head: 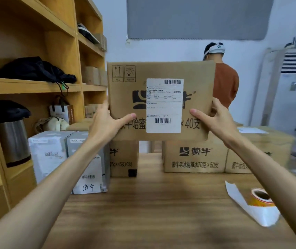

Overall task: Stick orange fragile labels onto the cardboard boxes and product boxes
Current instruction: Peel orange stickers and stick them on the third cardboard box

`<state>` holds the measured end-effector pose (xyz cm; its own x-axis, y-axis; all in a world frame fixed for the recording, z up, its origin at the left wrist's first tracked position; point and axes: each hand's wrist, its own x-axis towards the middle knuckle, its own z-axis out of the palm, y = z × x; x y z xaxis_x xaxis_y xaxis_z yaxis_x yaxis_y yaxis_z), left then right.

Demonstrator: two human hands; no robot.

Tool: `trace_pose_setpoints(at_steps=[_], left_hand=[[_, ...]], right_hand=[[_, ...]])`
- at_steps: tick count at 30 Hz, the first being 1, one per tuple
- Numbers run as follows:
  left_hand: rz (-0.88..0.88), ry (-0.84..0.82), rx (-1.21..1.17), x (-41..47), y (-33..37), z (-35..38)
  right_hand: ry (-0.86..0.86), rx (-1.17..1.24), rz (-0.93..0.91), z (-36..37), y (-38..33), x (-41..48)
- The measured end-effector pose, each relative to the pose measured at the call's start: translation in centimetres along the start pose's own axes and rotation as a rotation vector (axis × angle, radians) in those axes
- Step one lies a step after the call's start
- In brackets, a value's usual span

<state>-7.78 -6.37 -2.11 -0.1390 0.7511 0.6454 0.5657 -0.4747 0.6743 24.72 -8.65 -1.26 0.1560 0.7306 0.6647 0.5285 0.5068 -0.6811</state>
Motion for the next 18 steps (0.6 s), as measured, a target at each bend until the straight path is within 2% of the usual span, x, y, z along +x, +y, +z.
trace_pose_setpoints(at_steps=[7,13,18], left_hand=[[-0.003,-0.007,-0.031,-9.3,0.7,4.4],[-0.031,-0.04,0.02,-14.8,-1.0,6.4],[-0.069,-0.089,0.032,-17.8,-4.0,8.1]], right_hand=[[-0.054,0.063,0.04,-5.3,4.1,-7.7],[-0.097,0.15,0.135,-5.2,8.5,-13.4],[-0.117,0.119,0.204,-4.2,12.0,-16.2]])
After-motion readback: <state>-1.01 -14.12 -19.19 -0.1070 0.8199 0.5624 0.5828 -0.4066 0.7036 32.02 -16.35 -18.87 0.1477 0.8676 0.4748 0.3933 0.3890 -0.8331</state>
